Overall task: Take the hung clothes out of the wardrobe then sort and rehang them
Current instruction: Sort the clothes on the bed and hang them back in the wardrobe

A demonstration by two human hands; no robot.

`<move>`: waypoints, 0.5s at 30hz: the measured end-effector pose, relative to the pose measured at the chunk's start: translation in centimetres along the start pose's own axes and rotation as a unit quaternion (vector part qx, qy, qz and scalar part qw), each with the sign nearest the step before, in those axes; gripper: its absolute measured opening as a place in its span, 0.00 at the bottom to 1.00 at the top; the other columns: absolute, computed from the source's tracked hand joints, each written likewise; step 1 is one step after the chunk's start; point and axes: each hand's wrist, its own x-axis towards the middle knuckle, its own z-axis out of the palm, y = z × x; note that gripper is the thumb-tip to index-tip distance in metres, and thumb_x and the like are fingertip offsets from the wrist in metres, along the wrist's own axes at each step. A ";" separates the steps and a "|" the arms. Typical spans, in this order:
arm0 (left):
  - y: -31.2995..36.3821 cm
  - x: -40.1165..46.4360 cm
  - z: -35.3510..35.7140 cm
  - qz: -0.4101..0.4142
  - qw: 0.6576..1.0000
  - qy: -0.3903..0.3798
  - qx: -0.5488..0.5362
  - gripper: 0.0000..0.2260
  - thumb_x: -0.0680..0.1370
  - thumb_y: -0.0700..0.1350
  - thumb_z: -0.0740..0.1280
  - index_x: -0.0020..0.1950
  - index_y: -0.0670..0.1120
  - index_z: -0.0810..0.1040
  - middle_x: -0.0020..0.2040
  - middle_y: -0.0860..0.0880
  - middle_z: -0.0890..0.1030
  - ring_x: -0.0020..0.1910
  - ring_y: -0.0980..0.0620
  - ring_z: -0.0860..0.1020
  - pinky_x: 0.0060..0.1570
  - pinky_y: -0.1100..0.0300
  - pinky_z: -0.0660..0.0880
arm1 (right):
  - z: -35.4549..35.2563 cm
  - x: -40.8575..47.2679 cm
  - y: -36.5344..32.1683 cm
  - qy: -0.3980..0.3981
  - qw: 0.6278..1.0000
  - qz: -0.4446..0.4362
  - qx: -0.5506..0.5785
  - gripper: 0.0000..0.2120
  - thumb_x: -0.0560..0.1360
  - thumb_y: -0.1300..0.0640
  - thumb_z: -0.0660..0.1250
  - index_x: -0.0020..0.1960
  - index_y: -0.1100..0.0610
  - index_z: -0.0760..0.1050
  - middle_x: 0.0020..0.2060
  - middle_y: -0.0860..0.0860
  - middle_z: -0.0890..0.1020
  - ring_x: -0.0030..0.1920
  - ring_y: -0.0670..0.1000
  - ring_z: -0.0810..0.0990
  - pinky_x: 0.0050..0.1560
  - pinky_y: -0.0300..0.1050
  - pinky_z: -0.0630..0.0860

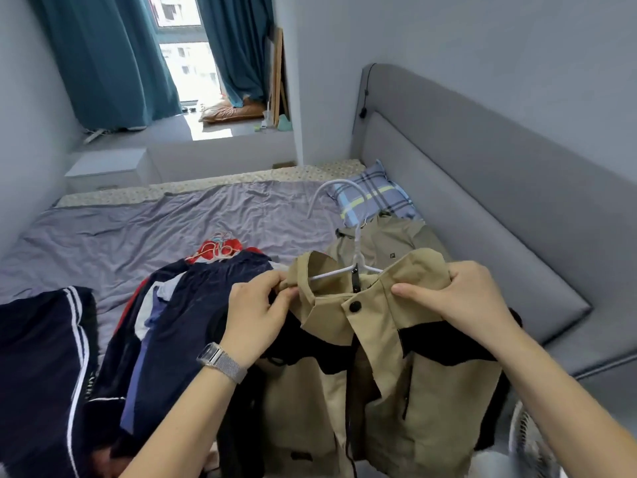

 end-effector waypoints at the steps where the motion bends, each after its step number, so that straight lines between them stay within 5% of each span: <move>1: 0.7 1.1 1.4 -0.006 1.000 0.003 -0.009 0.11 0.71 0.57 0.58 0.37 0.53 0.76 0.31 0.51 0.77 0.33 0.51 0.76 0.43 0.45 0.73 | -1.1 1.4 0.8 0.012 1.000 -0.002 -0.014 0.29 0.53 0.31 0.74 0.31 0.58 0.80 0.29 0.49 0.83 0.35 0.49 0.82 0.39 0.53 0.78; 3: 1.9 3.2 4.0 -0.024 0.999 0.019 -0.023 0.13 0.70 0.58 0.58 0.38 0.52 0.77 0.29 0.52 0.76 0.32 0.50 0.75 0.43 0.46 0.72 | -2.9 4.3 2.2 0.050 0.997 -0.019 -0.055 0.29 0.53 0.27 0.71 0.31 0.55 0.80 0.28 0.47 0.82 0.37 0.47 0.80 0.46 0.53 0.77; 7: 2.6 5.7 7.5 -0.072 0.996 0.043 -0.020 0.07 0.72 0.55 0.61 0.36 0.56 0.75 0.28 0.54 0.75 0.32 0.51 0.76 0.44 0.48 0.71 | -3.6 9.5 3.8 0.117 0.976 -0.032 -0.179 0.21 0.61 0.27 0.67 0.38 0.45 0.78 0.33 0.41 0.78 0.49 0.43 0.68 0.55 0.48 0.58; 13: 1.5 11.9 9.5 -0.059 0.998 0.030 -0.010 0.13 0.70 0.59 0.57 0.35 0.52 0.73 0.27 0.51 0.73 0.30 0.52 0.74 0.42 0.47 0.71 | -2.3 14.7 4.5 0.150 0.986 -0.053 -0.057 0.10 0.66 0.45 0.75 0.33 0.45 0.75 0.33 0.41 0.74 0.48 0.41 0.63 0.57 0.45 0.59; 15: 1.7 15.6 9.7 -0.026 0.999 0.023 -0.022 0.08 0.71 0.57 0.58 0.35 0.57 0.71 0.29 0.55 0.73 0.32 0.54 0.73 0.43 0.50 0.70 | -3.5 17.8 3.7 0.163 0.984 -0.044 -0.051 0.11 0.65 0.45 0.76 0.33 0.48 0.76 0.34 0.42 0.72 0.49 0.44 0.64 0.55 0.44 0.61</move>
